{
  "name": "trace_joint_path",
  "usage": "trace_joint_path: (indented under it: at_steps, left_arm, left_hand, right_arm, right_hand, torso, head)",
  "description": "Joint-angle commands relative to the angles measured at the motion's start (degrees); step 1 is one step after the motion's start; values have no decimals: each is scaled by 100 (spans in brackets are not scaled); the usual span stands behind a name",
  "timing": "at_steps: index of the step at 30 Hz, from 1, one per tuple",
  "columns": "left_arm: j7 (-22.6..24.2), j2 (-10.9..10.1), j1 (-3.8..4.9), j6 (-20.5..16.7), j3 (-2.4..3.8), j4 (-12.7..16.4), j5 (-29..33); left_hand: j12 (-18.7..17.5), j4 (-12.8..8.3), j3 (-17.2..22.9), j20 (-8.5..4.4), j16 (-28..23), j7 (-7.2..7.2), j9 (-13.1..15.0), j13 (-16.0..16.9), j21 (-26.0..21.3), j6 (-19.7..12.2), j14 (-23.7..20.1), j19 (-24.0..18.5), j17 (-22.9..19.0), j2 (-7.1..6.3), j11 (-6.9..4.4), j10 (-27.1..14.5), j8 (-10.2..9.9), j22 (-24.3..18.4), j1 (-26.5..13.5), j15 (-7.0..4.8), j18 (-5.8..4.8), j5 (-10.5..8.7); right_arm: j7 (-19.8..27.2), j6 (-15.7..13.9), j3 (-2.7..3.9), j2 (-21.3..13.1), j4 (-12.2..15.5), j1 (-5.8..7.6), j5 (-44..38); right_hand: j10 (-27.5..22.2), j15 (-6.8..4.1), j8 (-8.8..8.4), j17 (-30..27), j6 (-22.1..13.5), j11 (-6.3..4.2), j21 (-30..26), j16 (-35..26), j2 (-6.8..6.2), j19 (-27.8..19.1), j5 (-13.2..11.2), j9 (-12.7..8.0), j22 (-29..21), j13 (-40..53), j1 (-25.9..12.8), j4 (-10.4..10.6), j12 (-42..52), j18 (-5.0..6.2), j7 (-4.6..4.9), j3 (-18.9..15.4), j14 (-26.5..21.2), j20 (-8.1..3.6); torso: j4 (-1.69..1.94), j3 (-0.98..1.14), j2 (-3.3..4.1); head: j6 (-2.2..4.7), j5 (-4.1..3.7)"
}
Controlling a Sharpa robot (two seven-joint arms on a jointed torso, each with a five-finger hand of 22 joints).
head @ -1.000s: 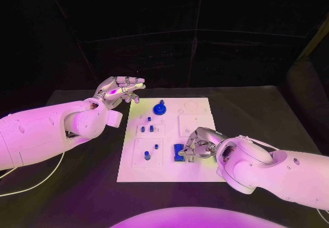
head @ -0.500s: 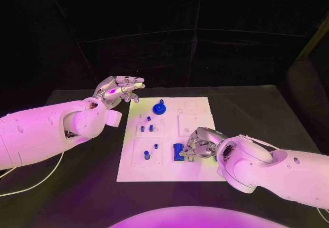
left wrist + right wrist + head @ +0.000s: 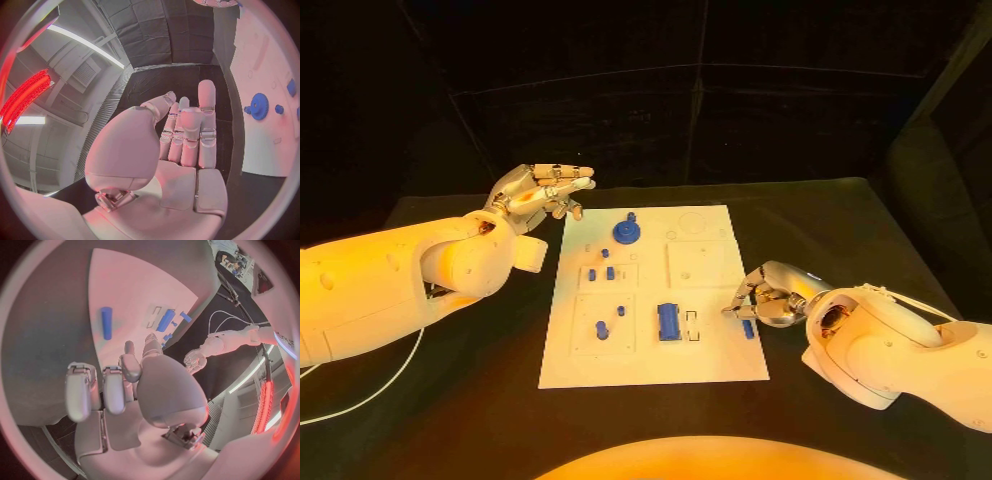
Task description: Assemble the parts on the task board
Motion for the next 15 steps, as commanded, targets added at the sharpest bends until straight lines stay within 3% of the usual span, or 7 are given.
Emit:
trace_joint_path:
  at_steps: [1,4,6,8,12,15]
  left_arm:
    - [25,10,8,45,3,13,5]
    - [25,19,7,46,2,8,5]
    - [27,26,7,45,2,2,5]
    - [29,35,7,49,2,0,5]
    - [31,53,6,57,1,-6,5]
    - [30,57,5,60,-1,-9,5]
  left_hand:
    - [22,-1,-32,22,-14,-9,-3,7,-33,-44,-50,-28,-9,-2,6,-40,26,-7,-50,-1,77,13]
    - [22,-1,-32,22,-14,-9,-3,7,-33,-44,-50,-28,-9,-2,6,-40,26,-7,-50,-1,77,13]
    - [22,-1,-32,22,-14,-9,-3,7,-33,-44,-50,-28,-9,-2,6,-40,26,-7,-50,-1,77,13]
    - [22,-1,-32,22,-14,-9,-3,7,-33,-44,-50,-28,-9,-2,6,-40,26,-7,-50,-1,77,13]
    - [22,-1,-32,22,-14,-9,-3,7,-33,-44,-50,-28,-9,-2,6,-40,26,-7,-50,-1,77,13]
    - [22,-1,-32,22,-14,-9,-3,7,-33,-44,-50,-28,-9,-2,6,-40,26,-7,-50,-1,77,13]
  right_arm:
    - [183,-131,0,-213,23,10,54]
    - [188,-115,-1,-440,13,9,-1]
    - [185,-79,-3,-528,-13,7,-37]
    - [176,-35,-4,-561,-51,5,-88]
    - [127,47,-6,-535,-137,1,-157]
    - [81,105,-8,-490,-187,-2,-236]
  right_hand:
    - [-4,57,-78,368,-18,62,-4,-2,-4,158,70,-34,937,-9,113,-44,-36,-20,29,-25,384,43]
    - [-12,69,-155,366,-21,77,-4,-4,-29,157,145,-66,938,-17,153,-56,-57,-20,48,-58,383,53]
    - [-16,74,-179,365,-20,83,-4,-5,-54,157,158,-75,939,-23,149,-53,-69,-20,55,-84,382,58]
    - [-18,76,-186,368,-18,85,-3,-3,-63,159,160,-78,941,-26,147,-51,-74,-21,56,-93,383,59]
    - [18,79,-195,382,20,85,6,3,-94,171,178,-80,955,46,136,-42,17,-25,53,-129,386,64]
    - [82,77,-190,406,67,78,19,16,-112,188,194,-76,977,162,142,-43,169,-30,43,-151,390,66]
  torso:
    - [-1,3,13]
    - [-18,13,7]
    - [-29,4,-1]
    - [-27,-1,6]
    - [-35,12,9]
    - [-11,16,11]
  head:
    - [-23,-115]
    - [-29,-132]
    - [-41,-158]
    - [-33,-194]
    - [-35,-200]
    - [-30,-231]
